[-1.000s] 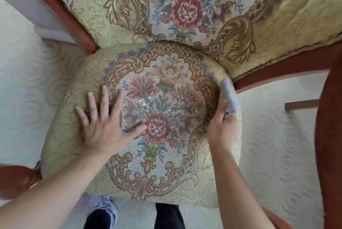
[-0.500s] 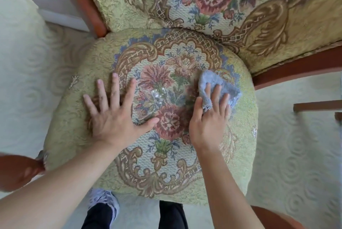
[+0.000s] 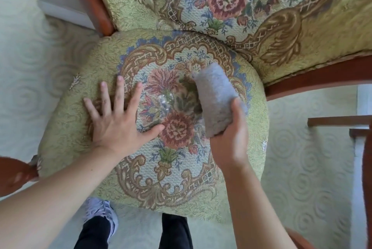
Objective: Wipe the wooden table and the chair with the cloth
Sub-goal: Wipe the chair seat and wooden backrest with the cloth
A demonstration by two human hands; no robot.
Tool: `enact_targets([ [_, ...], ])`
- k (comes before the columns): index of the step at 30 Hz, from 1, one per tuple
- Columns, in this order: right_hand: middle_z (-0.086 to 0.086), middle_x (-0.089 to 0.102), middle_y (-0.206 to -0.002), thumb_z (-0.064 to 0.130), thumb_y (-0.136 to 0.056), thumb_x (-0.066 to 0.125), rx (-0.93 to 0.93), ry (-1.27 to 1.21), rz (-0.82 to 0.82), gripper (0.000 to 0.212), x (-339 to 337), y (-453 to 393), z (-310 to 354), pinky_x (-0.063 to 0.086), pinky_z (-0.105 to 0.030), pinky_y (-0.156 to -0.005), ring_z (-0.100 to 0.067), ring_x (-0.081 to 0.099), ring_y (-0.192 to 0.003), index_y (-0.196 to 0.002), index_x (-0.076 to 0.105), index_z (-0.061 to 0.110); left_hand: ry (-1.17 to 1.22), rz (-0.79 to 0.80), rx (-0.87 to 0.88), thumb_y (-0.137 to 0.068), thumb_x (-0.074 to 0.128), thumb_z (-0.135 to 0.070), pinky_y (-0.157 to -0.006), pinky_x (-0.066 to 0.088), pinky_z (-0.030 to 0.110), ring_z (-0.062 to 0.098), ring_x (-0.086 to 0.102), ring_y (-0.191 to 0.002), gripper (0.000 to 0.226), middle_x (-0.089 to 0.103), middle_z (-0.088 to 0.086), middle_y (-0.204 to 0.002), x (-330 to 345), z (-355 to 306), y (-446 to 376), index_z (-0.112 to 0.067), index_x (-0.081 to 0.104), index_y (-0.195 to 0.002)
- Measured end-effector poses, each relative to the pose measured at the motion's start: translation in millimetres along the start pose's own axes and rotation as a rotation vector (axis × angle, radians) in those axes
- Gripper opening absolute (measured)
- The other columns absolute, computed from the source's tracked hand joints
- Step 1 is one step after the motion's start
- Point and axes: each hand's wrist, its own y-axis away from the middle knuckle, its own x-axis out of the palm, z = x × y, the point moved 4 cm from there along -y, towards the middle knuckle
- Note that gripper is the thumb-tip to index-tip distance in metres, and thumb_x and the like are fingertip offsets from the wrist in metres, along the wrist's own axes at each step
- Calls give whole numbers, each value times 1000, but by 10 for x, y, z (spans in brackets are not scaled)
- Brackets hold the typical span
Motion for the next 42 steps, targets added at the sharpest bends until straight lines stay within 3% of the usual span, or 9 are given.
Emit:
enact_targets([
  [8, 20, 75, -85, 44, -100, 42, -359, 509, -443, 41, -131, -339, 459, 54, -19, -71, 9, 67, -81, -92, 70, 15, -2, -2, 15, -71, 12, -101, -113, 5, 77, 44, -12, -152, 115, -21, 10, -167, -15, 8, 13, -33, -19, -158],
  [9, -8, 60, -107, 44, -103, 38, -348, 684, -389, 48, -24, -391, 353, 54, -26, -80, 5, 68, -90, -99, 70, 9, -2, -6, 20, -71, 13, -101, -113, 5, 77, 44, -12, -152, 115, -20, 10, -167, -12, 11, 15, -33, -18, -159],
  [10, 28, 52, -103, 46, -106, 31, -311, 876, -312, 52, 83, -439, 208, 48, -32, -100, -3, 64, -111, -121, 67, 12, -4, -11, 25, -71, 14, -101, -113, 6, 77, 44, -11, -152, 116, -19, 11, -167, -7, 13, 21, -32, -17, -159],
  [13, -2, 22, -164, 48, -107, 20, -327, 1229, -97, 57, 372, -513, -117, 1, -32, -119, -18, 9, -151, -156, 24, 19, 2, -24, 38, -72, 17, -100, -112, 8, 78, 45, -8, -152, 116, -15, 12, -168, 16, 12, 36, -30, -13, -160],
  [22, 2, 21, -164, 40, -108, 24, -550, 1440, 535, 52, 470, -119, -429, -5, -25, -124, -8, 2, -153, -152, 36, 17, -13, -8, 15, -71, 11, -100, -114, 4, 75, 42, -12, -153, 117, -18, 10, -168, 5, 13, 78, -28, -15, -160],
  [28, 6, 30, -159, 44, -107, 21, -511, 1413, 529, 53, 78, 364, -489, 8, -35, -126, -4, 9, -152, -140, 51, 15, -42, 3, 56, -72, 12, -99, -114, 6, 76, 42, -11, -153, 118, -19, 12, -167, 11, 44, 178, -25, -13, -161],
  [34, -19, 67, -125, 71, -96, 28, -29, 747, 153, 81, -278, 672, -377, 58, -38, -84, -9, 66, -89, -124, 64, 4, -40, -25, 81, -74, 15, -98, -114, 6, 76, 42, -8, -153, 117, -14, 13, -168, 47, 59, 239, -24, -7, -162],
  [37, 0, 75, -116, 45, -100, 41, -5, 112, -90, 44, -313, 509, -101, 57, -26, -84, -12, 69, -110, -112, 76, 22, -43, -26, 87, -74, 16, -99, -113, 5, 76, 43, -8, -153, 118, -14, 14, -168, 59, 62, 238, -23, -7, -162],
  [42, 17, 72, -74, 41, -102, 46, -269, 284, -617, 29, -379, 231, 351, 49, -13, -67, 13, 66, -73, -83, 61, 26, -78, -21, 105, -73, 15, -100, -114, 5, 76, 43, -9, -153, 121, -15, 15, -168, 67, 68, 271, -21, -8, -162],
])
